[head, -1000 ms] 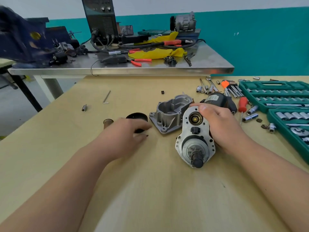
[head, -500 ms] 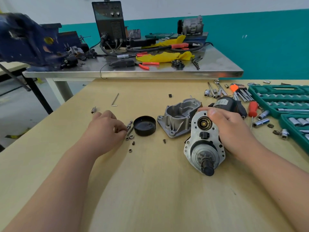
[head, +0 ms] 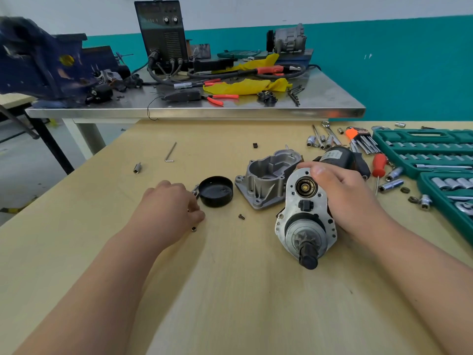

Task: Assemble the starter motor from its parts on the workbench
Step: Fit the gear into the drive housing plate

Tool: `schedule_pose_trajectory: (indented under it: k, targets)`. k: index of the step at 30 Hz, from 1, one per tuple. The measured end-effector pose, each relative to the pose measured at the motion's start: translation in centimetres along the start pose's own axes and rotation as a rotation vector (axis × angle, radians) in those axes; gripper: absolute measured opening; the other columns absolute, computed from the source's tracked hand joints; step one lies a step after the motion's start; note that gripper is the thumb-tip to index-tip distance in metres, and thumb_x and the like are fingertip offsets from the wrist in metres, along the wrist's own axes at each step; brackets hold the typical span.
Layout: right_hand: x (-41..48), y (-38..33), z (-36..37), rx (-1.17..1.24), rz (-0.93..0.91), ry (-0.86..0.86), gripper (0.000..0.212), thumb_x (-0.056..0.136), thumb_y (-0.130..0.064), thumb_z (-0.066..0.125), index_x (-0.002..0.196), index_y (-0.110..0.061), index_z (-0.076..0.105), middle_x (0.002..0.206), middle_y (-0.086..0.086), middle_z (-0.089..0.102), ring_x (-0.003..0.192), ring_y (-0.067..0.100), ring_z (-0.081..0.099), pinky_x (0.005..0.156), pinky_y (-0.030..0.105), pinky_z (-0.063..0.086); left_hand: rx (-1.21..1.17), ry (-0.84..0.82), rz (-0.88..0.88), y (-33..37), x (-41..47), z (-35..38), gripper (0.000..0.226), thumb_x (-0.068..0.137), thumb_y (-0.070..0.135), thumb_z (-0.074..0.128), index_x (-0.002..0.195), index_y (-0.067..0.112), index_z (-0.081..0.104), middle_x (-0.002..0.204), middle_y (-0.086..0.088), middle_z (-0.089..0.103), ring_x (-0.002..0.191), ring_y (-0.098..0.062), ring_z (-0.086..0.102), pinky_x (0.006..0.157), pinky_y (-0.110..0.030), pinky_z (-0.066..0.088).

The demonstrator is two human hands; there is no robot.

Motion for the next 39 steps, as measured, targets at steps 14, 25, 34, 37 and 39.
schedule_pose_trajectory:
  k: [14,25,34,37,39]
  targets:
    - [0.0,-0.6,0.4,-0.028,-0.077,-0.015,0.024,0.098,-0.027,0.047,0.113,-0.025,0.066,0.052,-0.036,0.051,0.062,-0.026,0.049,0.059,-0.004,0.034,-0.76,0.194,0.235,12.3,-2.8,-3.4,0.015,0.086,0.026,0.071,0.073,0.029,0.065,0.065,0.013,0.063,0.064,0.0,0.056,0.058,-0.008,0.039]
    - [-0.4,-1.3,0.3,-0.015,-0.103,-0.027,0.021,0.095,-0.034,0.051,0.088,-0.048,0.064,0.086,-0.039,0.064,0.091,-0.022,0.053,0.068,-0.003,0.037,-0.801,0.302,0.243,11.6,-2.4,-1.8,0.012,0.079,0.022,0.079,0.073,0.027,0.07,0.065,0.015,0.065,0.067,-0.002,0.059,0.06,-0.008,0.041]
    - [-0.7,-1.6,0.1,-0.006,-0.132,-0.025,0.021,0.095,-0.034,0.051,0.089,-0.051,0.062,0.085,-0.043,0.061,0.092,-0.023,0.051,0.068,-0.004,0.034,-1.012,0.235,0.269,11.7,-2.4,-1.3,0.024,0.081,0.016,0.077,0.073,0.037,0.071,0.074,0.021,0.068,0.071,0.001,0.061,0.067,-0.009,0.043]
    - [-0.6,-1.6,0.0,0.004,-0.129,-0.028,0.023,0.095,-0.035,0.05,0.085,-0.052,0.063,0.087,-0.04,0.063,0.091,-0.018,0.055,0.07,0.001,0.039,-1.05,0.203,0.265,11.5,-2.3,-1.1,0.024,0.081,0.013,0.076,0.077,0.036,0.073,0.075,0.022,0.07,0.072,0.002,0.063,0.068,-0.008,0.044]
    - [-0.6,-1.5,0.1,0.007,-0.119,-0.031,0.018,0.091,-0.042,0.049,0.086,-0.052,0.063,0.091,-0.034,0.066,0.093,-0.012,0.059,0.078,0.012,0.044,-1.077,0.192,0.252,11.2,-2.2,-1.0,0.024,0.081,0.013,0.077,0.079,0.037,0.073,0.077,0.019,0.072,0.073,-0.001,0.065,0.069,-0.01,0.047]
Point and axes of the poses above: each hand's wrist, its own x-axis towards the middle knuckle, its own z-axis out of the palm, y = z × x, the point moved 4 cm from there along x, towards the middle knuckle
